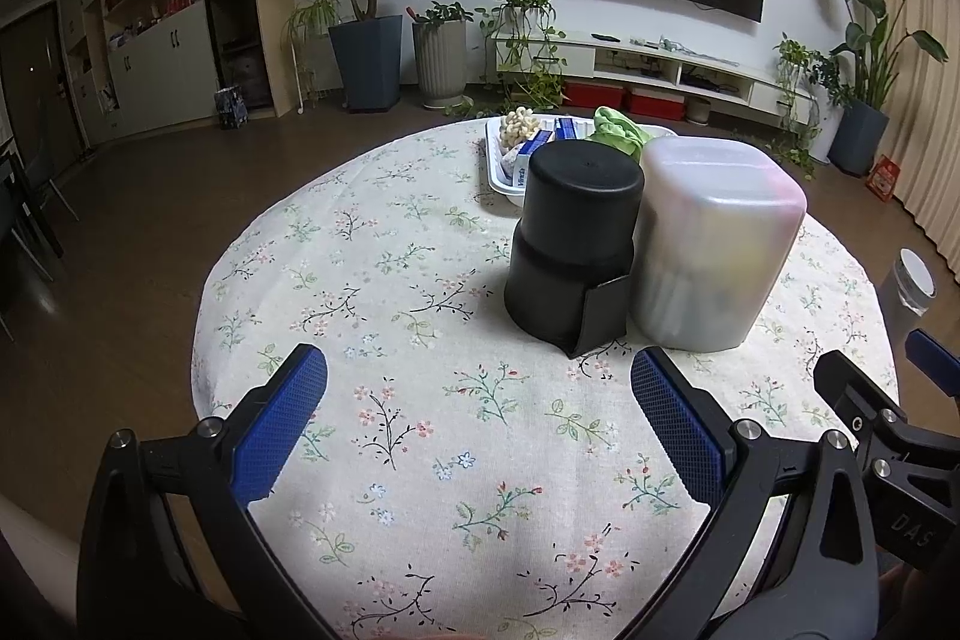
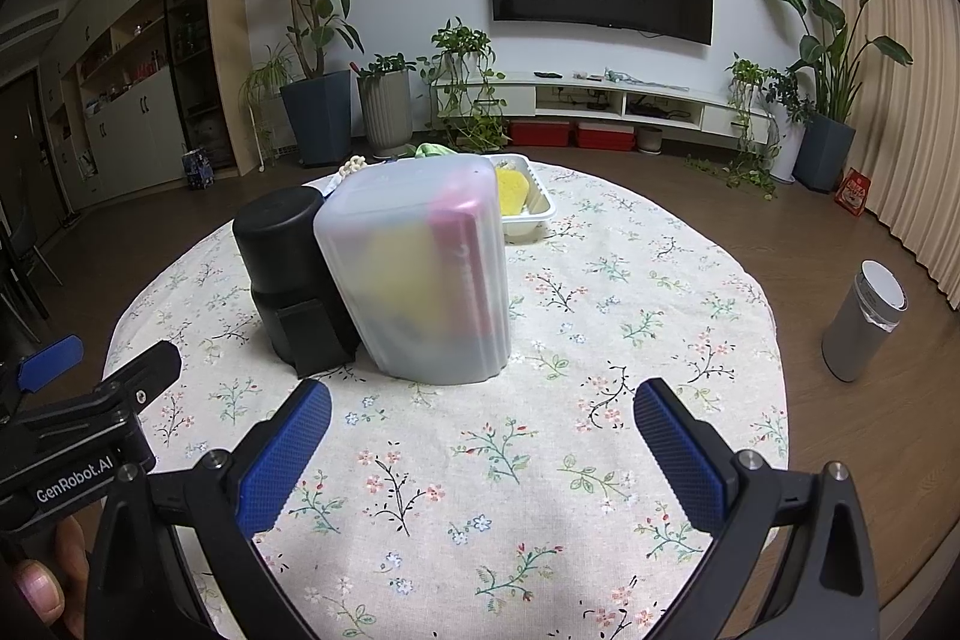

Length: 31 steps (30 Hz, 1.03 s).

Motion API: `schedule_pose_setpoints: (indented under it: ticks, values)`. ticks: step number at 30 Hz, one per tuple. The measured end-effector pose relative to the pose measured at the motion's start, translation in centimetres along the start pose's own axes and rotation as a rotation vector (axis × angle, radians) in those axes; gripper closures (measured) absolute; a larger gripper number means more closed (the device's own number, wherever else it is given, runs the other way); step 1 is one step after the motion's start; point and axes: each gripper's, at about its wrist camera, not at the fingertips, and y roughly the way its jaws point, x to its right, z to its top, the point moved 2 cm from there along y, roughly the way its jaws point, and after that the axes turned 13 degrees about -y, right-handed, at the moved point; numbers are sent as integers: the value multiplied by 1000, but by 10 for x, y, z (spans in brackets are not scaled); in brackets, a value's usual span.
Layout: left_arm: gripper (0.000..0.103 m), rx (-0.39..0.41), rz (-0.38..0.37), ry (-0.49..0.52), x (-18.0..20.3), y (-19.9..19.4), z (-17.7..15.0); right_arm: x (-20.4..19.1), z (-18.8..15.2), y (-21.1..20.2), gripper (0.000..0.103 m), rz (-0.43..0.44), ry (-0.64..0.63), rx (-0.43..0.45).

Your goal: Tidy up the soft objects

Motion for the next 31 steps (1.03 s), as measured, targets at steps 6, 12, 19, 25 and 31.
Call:
schedule_pose_setpoints:
  ticks: [6, 12, 19, 25, 31]
  values:
    - [0, -1, 1, 1, 0, 0, 0, -6, -3, -4, 0, 6, 2, -5]
    - [0, 7, 4, 0, 1, -2, 0, -6, -3, -4, 0, 6, 3, -5]
    - [0, 12, 4, 4, 2, -4, 0, -8, -4, -7, 0, 8, 3, -8]
    - [0, 24, 0, 3, 4, -7, 1, -11, -5, -8, 0, 8, 2, -9]
    - [0, 21, -10, 0, 5, -7, 2, -10, -5, -8, 0, 7, 4, -8]
